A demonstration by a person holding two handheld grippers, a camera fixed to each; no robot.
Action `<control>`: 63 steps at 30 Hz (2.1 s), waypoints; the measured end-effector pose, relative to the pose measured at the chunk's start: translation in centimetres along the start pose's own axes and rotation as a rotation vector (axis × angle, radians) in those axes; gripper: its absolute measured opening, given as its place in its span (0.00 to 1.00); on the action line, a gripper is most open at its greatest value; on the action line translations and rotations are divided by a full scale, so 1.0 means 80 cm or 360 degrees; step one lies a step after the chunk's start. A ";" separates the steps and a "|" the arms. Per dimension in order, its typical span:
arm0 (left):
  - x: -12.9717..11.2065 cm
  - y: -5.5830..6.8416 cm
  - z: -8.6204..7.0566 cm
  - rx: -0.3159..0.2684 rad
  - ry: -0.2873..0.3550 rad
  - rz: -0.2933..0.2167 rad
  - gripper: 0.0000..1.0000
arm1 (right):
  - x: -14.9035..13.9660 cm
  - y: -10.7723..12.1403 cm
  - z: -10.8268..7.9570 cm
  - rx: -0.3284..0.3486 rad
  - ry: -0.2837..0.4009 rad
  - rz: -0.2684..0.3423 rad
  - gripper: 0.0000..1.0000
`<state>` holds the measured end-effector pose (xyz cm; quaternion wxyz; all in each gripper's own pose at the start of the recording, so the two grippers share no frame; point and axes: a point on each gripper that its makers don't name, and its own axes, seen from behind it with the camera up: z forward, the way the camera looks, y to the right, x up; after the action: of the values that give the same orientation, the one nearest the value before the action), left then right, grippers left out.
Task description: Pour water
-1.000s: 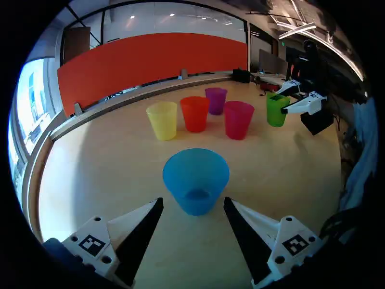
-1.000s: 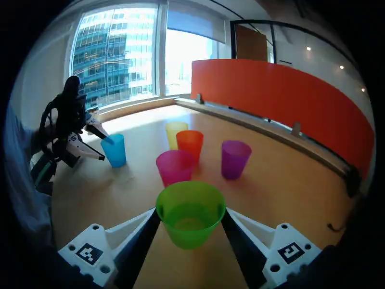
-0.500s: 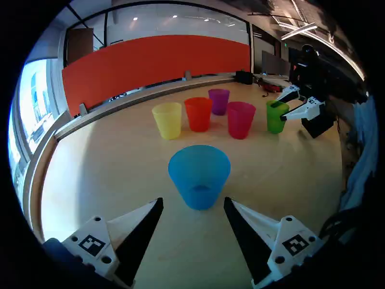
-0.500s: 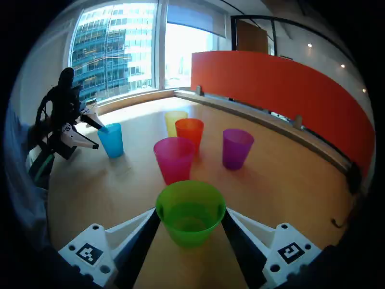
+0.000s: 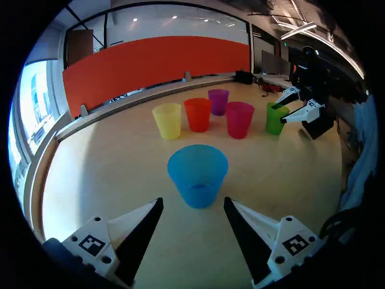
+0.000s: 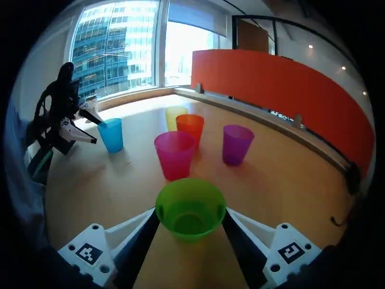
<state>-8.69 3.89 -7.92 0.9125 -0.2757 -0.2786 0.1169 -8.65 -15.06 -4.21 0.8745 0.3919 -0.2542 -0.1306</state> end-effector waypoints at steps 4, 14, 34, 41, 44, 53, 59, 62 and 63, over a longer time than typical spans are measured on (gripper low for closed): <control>-0.001 0.000 -0.001 0.0002 0.0000 -0.0010 0.94 | -0.001 0.001 -0.001 -0.0005 0.0002 0.0000 0.92; -0.001 -0.002 -0.010 0.0022 0.0014 -0.0024 0.94 | -0.007 -0.002 -0.012 -0.0022 -0.0007 -0.0002 0.99; 0.010 -0.037 -0.047 0.0170 0.0163 -0.0179 0.94 | -0.008 0.015 -0.074 -0.0201 0.0098 0.0077 0.99; 0.032 -0.060 -0.067 0.0257 0.0267 -0.0235 0.94 | 0.003 0.021 -0.097 -0.0286 0.0175 0.0115 0.99; 0.044 -0.069 -0.076 0.0296 0.0322 -0.0254 0.94 | 0.008 0.027 -0.108 -0.0336 0.0217 0.0141 0.99; 0.087 -0.080 -0.095 0.0377 0.0501 -0.0339 0.94 | 0.024 0.046 -0.142 -0.0496 0.0359 0.0250 0.99; 0.112 -0.085 -0.107 0.0459 0.0614 -0.0346 0.94 | 0.039 0.062 -0.162 -0.0614 0.0459 0.0287 0.99; 0.126 -0.082 -0.110 0.0480 0.0664 -0.0325 0.94 | 0.050 0.073 -0.172 -0.0678 0.0519 0.0308 0.99; 0.131 -0.081 -0.111 0.0485 0.0681 -0.0324 0.94 | 0.054 0.076 -0.175 -0.0699 0.0540 0.0313 0.99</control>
<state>5.36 -1.51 -5.77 0.9886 -0.1244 -0.0850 0.0044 2.83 -4.24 -6.07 0.9769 0.1830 -0.1068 -0.0297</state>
